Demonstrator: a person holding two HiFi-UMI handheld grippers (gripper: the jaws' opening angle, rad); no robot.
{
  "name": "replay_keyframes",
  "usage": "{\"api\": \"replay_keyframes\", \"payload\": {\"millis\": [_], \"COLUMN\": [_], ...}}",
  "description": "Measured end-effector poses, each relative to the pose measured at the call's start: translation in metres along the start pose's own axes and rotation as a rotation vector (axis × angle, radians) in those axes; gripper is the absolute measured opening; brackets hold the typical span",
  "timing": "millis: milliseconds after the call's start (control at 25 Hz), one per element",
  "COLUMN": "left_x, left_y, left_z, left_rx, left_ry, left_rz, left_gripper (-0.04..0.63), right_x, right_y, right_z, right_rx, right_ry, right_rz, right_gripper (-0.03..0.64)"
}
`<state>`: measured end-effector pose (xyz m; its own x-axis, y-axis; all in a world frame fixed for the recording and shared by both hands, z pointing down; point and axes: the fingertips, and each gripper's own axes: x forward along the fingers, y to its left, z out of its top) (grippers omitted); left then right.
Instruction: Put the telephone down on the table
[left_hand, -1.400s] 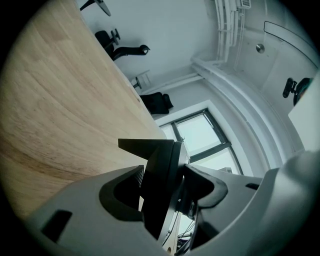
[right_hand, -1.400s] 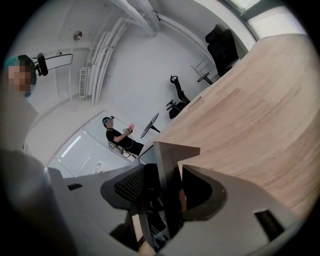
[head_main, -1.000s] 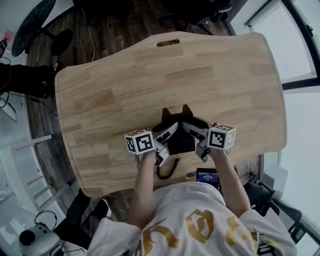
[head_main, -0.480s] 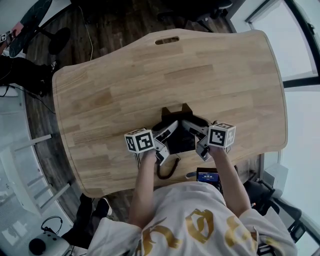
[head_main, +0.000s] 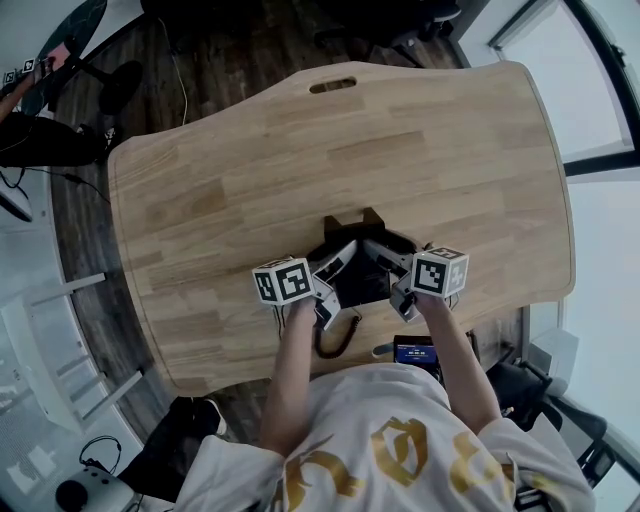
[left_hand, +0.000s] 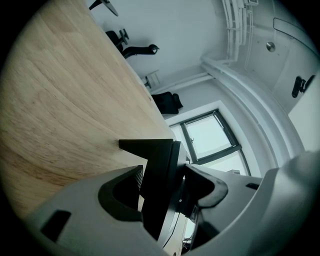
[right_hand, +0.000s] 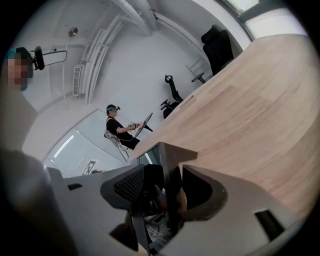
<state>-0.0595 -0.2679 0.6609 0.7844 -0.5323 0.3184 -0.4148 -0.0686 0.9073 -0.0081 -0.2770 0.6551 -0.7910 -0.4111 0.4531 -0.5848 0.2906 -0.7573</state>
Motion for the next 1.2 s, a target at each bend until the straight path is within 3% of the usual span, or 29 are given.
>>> {"api": "replay_keyframes", "payload": {"millis": [120, 400, 640, 920, 960, 1040, 1120, 1200], "left_x": [-0.002, -0.006, -0.029, -0.052, -0.054, -0.059, -0.064, -0.069], "left_y": [0.004, 0.0, -0.008, -0.033, -0.036, -0.042, -0.046, -0.051], "left_z": [-0.001, 0.005, 0.025, 0.031, 0.03, 0.027, 0.024, 0.021], "left_rx": [0.014, 0.128, 0.178, 0.229, 0.237, 0.284, 0.389, 0.48], "left_ry": [0.004, 0.014, -0.085, -0.147, -0.152, -0.149, -0.122, -0.105], "left_rz": [0.059, 0.186, 0.223, 0.204, 0.204, 0.225, 0.288, 0.341], "left_gripper": [0.26, 0.282, 0.288, 0.285, 0.277, 0.188, 0.076, 0.026], "right_x": [-0.002, -0.015, -0.032, -0.055, -0.058, -0.065, -0.072, -0.076], "right_y": [-0.001, 0.002, 0.01, 0.022, 0.025, 0.031, 0.037, 0.044], "right_z": [0.001, 0.01, 0.014, 0.021, 0.023, 0.023, 0.022, 0.019], "right_rx": [0.001, 0.007, -0.031, -0.046, -0.043, -0.052, -0.076, -0.107], "right_ry": [-0.011, -0.06, -0.088, -0.177, -0.194, -0.216, -0.221, -0.218], "right_rz": [-0.028, -0.056, -0.085, -0.12, -0.117, -0.12, -0.124, -0.118], "right_gripper": [0.216, 0.216, 0.216, 0.208, 0.191, 0.12, 0.039, 0.026]}}
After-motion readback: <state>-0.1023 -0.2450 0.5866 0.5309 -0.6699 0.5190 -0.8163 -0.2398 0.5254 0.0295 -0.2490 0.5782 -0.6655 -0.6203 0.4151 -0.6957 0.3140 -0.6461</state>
